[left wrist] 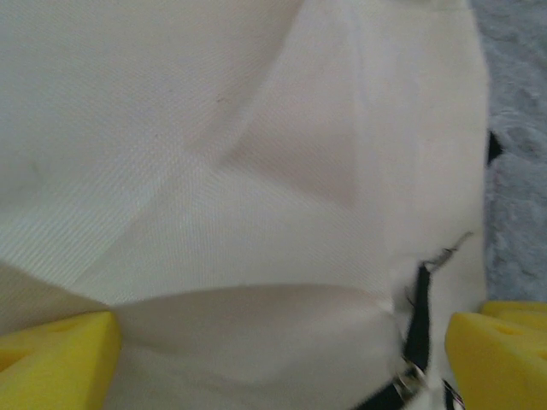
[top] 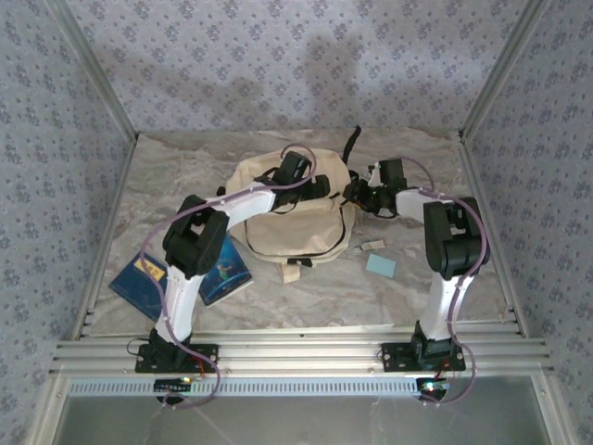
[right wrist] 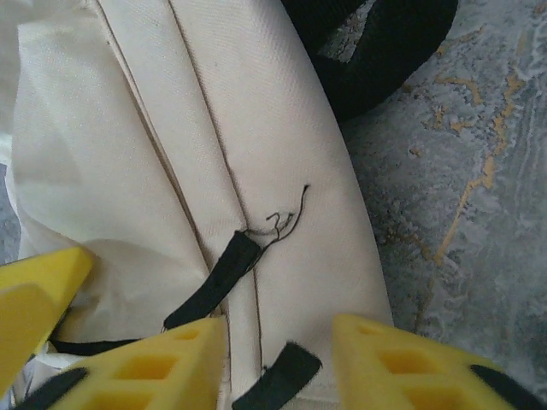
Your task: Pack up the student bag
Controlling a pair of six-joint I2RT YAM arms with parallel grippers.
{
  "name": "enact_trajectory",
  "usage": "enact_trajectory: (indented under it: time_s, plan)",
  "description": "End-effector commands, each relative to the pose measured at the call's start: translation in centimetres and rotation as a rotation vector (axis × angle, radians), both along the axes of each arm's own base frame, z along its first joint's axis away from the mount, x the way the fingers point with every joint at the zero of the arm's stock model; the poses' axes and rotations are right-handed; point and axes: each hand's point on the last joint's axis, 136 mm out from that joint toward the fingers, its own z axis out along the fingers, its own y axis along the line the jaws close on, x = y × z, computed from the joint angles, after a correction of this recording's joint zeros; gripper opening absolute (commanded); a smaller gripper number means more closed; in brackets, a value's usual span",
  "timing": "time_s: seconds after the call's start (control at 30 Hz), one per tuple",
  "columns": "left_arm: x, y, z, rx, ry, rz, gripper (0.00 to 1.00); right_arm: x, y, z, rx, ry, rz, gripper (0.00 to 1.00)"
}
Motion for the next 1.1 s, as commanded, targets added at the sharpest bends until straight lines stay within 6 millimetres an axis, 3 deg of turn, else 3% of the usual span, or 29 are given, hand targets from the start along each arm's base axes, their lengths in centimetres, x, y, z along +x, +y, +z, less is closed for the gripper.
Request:
enact_trajectory:
  time_s: [0.0, 0.1, 0.23, 0.4, 0.57, 0.7, 0.8, 0.93, 1.03, 1.07]
  plan:
    - [-0.1, 0.5, -3.2, 0.078, 0.085, 0.024, 0.97, 1.4, 0.3, 0.6, 0.023, -0.024, -0.02, 0.25]
    - [0.2, 0.6, -5.2, 0.106, 0.118, 0.043, 0.97, 1.3, 0.4, 0.8, 0.027, -0.023, -0.008, 0.0]
    - [1.2, 1.9, -7.7, 0.158, 0.139, 0.133, 0.97, -1.0, 0.7, 1.4, 0.032, 0.002, 0.02, 0.0]
    - [2.4, 2.9, -11.1, 0.16, 0.214, 0.25, 0.97, -8.3, 3.0, 2.0, -0.024, 0.015, 0.149, 0.0]
    - [3.2, 3.6, -11.8, 0.17, 0.207, 0.31, 0.98, -14.8, 4.2, 2.7, -0.117, 0.045, 0.223, 0.0]
    - [4.2, 3.1, -11.6, 0.116, 0.227, 0.329, 0.97, -18.1, 5.1, 4.2, -0.127, 0.027, 0.251, 0.0]
    - [4.3, 3.0, -11.6, 0.111, 0.23, 0.332, 0.97, -18.9, 6.1, 5.3, -0.134, 0.0, 0.285, 0.0]
    - [4.0, 3.1, -10.8, 0.111, 0.22, 0.32, 0.97, -18.2, 7.6, 6.5, -0.098, -0.033, 0.315, 0.0]
    - [4.3, 2.8, -9.3, 0.068, 0.202, 0.305, 0.98, -18.0, 8.8, 6.4, -0.112, -0.042, 0.346, 0.0]
    - [3.7, 2.9, -9.6, 0.069, 0.215, 0.29, 0.98, -18.0, 9.0, 6.2, -0.12, -0.036, 0.357, 0.0]
